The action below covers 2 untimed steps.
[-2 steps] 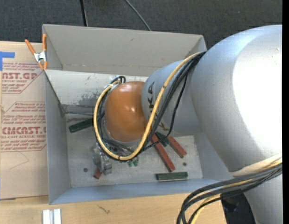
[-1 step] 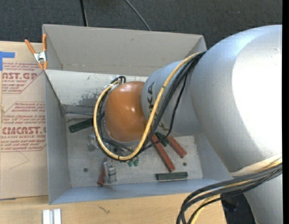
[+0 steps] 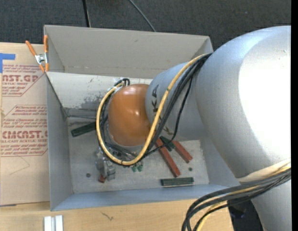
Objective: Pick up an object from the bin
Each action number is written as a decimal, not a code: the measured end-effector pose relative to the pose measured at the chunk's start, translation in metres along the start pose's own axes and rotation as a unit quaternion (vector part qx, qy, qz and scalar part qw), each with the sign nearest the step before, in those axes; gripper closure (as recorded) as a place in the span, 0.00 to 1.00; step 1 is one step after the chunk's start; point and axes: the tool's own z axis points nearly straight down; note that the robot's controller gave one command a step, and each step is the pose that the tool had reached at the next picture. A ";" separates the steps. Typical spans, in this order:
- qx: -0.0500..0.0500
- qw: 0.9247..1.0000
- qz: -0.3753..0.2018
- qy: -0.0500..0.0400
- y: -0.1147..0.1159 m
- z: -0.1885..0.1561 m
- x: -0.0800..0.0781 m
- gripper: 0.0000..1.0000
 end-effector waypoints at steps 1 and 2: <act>0.000 1.000 0.000 0.000 0.000 0.000 0.000 0.00; 0.000 1.000 0.000 0.000 0.000 0.000 0.000 1.00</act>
Offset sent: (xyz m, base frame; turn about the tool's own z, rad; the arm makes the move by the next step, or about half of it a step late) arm 0.0000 0.0000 0.0000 0.0000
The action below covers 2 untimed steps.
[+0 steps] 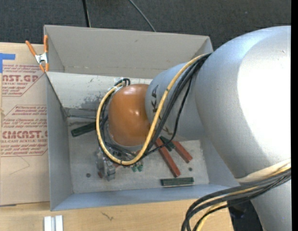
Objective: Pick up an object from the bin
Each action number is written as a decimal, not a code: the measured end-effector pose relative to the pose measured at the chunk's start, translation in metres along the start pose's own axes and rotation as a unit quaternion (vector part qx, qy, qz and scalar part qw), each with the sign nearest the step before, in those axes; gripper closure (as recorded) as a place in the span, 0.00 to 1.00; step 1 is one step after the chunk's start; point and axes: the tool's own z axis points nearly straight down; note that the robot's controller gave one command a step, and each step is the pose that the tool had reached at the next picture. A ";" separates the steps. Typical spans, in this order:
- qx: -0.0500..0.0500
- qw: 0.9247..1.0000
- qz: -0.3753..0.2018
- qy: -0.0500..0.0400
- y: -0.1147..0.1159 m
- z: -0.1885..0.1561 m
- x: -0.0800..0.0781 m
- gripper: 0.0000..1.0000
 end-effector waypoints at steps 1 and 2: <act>0.000 1.000 0.000 0.000 0.000 0.000 0.000 1.00; 0.001 1.000 -0.008 0.003 -0.004 -0.049 -0.006 1.00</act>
Offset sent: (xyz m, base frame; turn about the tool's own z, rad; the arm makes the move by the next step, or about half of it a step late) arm 0.0296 -0.0043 0.1748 -0.0533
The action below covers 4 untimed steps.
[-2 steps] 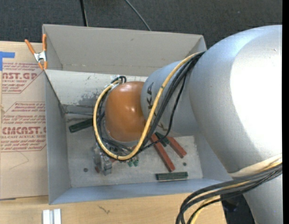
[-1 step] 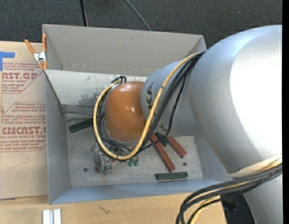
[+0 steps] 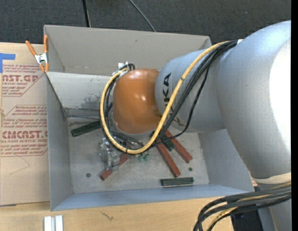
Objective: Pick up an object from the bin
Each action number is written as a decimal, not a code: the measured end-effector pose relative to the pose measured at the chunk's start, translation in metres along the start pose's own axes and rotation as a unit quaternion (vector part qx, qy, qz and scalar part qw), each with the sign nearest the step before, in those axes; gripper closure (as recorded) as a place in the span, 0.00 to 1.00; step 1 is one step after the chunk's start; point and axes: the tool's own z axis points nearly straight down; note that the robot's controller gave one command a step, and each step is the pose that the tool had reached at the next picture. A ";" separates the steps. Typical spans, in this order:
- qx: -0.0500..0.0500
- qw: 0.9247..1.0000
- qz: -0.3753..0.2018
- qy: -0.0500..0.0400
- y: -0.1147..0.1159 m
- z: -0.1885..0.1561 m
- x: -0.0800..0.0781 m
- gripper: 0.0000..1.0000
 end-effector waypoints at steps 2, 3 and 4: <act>-0.001 1.000 0.023 -0.001 0.046 -0.010 0.010 0.00; 0.000 0.999 -0.045 -0.005 0.033 -0.002 -0.006 0.00; 0.000 0.991 -0.133 -0.002 0.013 -0.014 -0.001 0.00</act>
Offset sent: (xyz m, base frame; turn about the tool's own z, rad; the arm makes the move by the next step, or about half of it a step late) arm 0.0000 0.0000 0.0000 0.0000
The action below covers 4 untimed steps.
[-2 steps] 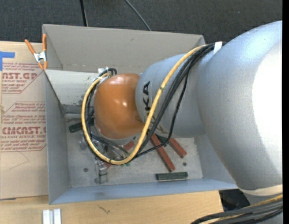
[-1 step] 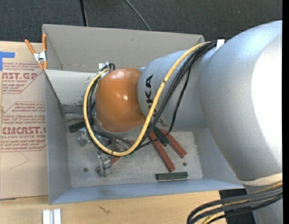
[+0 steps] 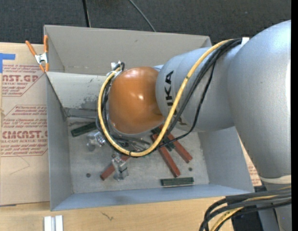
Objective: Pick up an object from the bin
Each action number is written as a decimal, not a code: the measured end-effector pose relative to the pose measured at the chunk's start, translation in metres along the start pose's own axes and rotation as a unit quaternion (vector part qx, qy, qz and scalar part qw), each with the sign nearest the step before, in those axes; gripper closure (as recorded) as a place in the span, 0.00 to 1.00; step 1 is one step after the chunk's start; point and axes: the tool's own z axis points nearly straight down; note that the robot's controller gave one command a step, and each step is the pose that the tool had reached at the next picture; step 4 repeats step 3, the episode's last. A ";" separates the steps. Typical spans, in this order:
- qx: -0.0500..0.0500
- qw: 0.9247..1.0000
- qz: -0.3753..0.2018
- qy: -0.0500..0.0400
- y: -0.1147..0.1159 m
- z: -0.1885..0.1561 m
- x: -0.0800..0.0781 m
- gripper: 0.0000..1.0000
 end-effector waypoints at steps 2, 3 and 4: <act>0.000 1.000 0.023 0.000 -0.014 0.064 0.033 1.00; -0.001 1.000 0.015 0.002 -0.040 0.010 0.017 1.00; -0.001 1.000 0.015 0.002 -0.040 0.010 0.017 1.00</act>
Offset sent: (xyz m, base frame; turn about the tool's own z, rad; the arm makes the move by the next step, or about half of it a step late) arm 0.0000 0.0000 0.0000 0.0000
